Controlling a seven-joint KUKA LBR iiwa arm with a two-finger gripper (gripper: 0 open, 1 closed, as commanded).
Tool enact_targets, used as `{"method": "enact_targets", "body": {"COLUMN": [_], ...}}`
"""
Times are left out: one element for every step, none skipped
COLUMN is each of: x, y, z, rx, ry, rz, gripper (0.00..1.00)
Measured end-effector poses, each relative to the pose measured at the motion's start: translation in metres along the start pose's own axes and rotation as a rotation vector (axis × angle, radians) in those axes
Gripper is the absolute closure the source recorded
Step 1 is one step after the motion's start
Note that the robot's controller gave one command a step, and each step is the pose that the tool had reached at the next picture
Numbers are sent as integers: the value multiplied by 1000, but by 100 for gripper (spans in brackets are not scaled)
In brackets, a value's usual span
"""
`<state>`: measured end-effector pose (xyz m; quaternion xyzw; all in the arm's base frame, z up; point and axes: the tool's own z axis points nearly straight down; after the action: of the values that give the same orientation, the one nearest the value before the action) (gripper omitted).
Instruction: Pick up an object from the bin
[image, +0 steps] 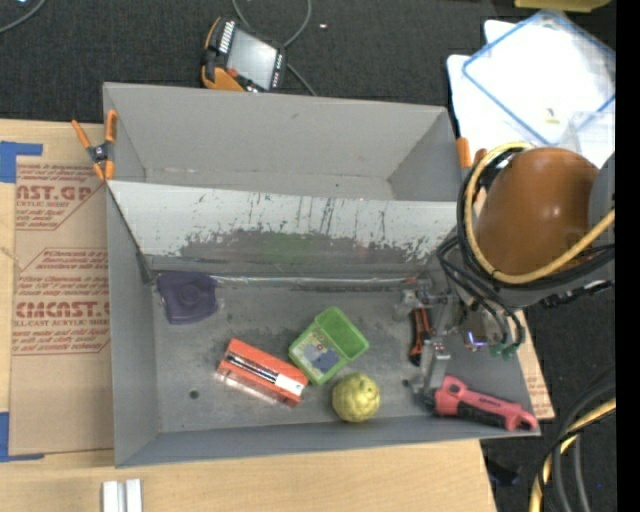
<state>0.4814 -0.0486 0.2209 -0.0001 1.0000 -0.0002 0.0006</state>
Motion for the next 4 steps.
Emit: {"method": "enact_targets", "body": {"x": [0, -14, -3, -11], "y": [0, 27, 19, 26], "z": [0, 59, 54, 60], "rx": [0, -2, 0, 0], "ry": [0, 3, 0, -2], "rz": [0, 176, 93, 143], "gripper": [0, 0, 0, 0]}}
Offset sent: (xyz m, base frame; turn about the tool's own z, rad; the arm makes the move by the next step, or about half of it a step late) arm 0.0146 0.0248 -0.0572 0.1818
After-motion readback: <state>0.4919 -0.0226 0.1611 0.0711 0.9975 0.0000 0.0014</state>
